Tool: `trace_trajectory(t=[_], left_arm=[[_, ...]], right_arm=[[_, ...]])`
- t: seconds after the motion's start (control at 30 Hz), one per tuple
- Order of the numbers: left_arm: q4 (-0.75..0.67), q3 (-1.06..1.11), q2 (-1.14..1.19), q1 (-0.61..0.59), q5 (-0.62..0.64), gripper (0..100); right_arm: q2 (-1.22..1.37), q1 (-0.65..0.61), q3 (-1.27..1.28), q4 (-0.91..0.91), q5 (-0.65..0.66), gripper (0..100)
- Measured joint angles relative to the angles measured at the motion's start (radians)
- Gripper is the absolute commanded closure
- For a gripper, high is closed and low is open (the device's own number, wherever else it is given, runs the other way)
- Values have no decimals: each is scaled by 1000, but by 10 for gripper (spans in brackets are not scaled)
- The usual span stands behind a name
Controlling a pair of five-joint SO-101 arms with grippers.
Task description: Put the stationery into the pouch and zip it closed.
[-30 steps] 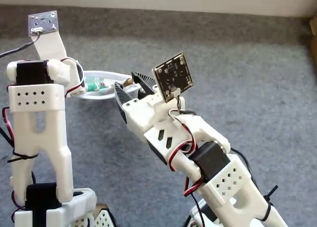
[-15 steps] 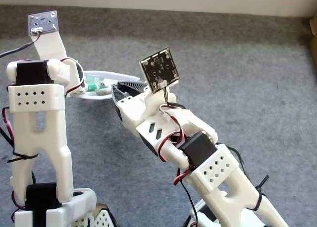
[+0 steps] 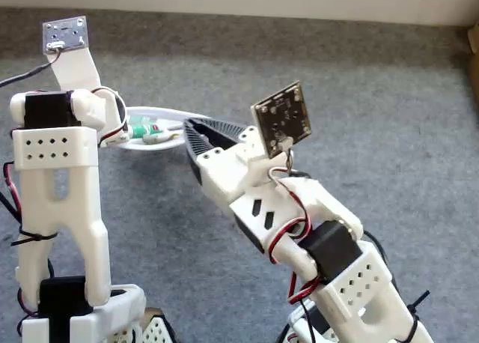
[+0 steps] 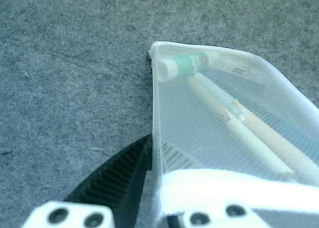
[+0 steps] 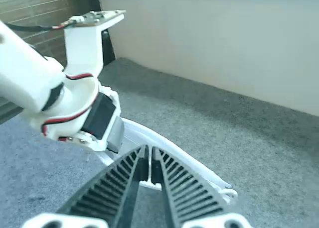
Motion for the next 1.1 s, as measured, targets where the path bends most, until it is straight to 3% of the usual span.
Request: trace_trajectory(t=[0.13, 0.6, 1.1], left_arm=[[0, 0, 0, 0, 0, 995], [0, 0, 0, 0, 0, 995], [0, 0, 0, 0, 0, 995]], right_arm=[[-12, 35, 0, 109, 0, 828], [-12, 38, 106, 187, 0, 826], [-12, 40, 388, -181, 48, 826]])
